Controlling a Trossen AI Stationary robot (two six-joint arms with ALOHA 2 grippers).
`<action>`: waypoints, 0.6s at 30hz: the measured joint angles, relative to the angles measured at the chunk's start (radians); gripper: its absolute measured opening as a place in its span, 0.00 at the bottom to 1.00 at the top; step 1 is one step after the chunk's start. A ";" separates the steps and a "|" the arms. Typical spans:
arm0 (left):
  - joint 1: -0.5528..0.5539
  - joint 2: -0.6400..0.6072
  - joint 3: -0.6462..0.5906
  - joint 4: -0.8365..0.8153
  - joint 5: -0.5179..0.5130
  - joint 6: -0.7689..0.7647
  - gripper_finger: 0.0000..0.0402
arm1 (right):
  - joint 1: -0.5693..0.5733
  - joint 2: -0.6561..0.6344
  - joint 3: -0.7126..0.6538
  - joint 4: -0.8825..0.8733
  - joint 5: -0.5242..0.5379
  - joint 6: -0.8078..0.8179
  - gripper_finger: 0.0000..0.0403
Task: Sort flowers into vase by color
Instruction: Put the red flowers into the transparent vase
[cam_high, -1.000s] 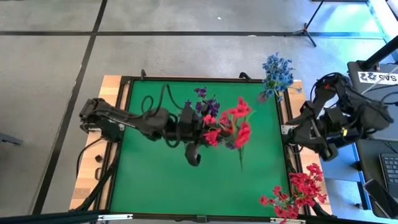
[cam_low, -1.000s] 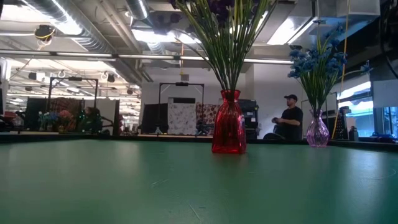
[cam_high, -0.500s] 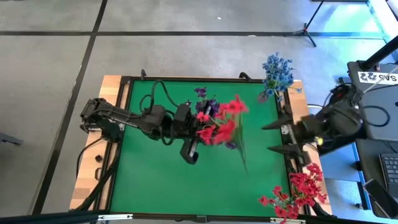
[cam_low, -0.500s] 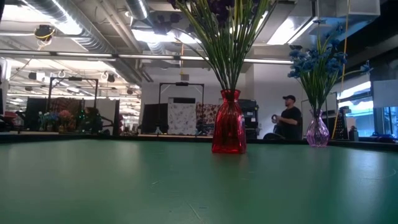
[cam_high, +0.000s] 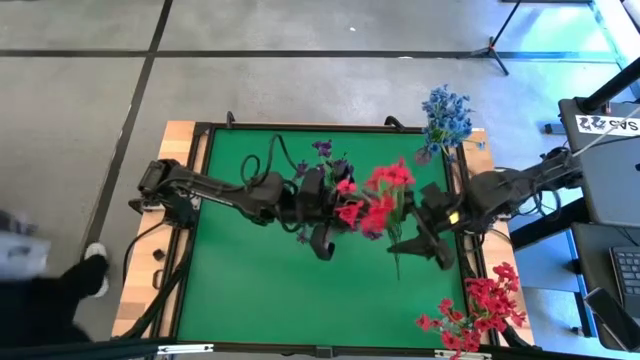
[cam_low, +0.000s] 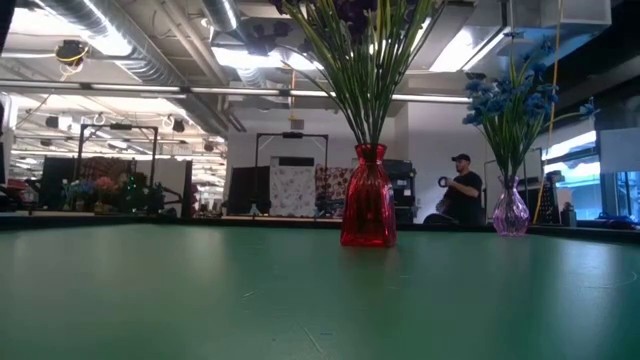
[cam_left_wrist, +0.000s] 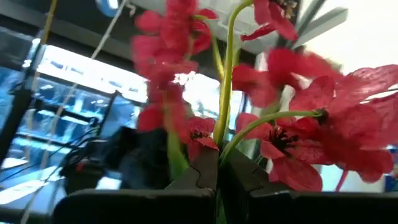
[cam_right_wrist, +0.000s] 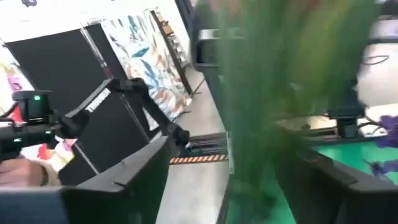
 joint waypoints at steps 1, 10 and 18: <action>0.005 0.001 0.000 -0.006 -0.002 -0.001 0.00 | 0.000 0.007 0.000 -0.002 -0.007 0.008 0.67; 0.017 -0.002 0.000 -0.055 0.059 -0.002 0.00 | 0.000 0.009 0.001 0.004 -0.007 0.044 0.35; 0.017 -0.008 0.000 -0.057 0.152 -0.029 0.00 | 0.001 -0.006 0.002 -0.009 -0.008 0.076 0.17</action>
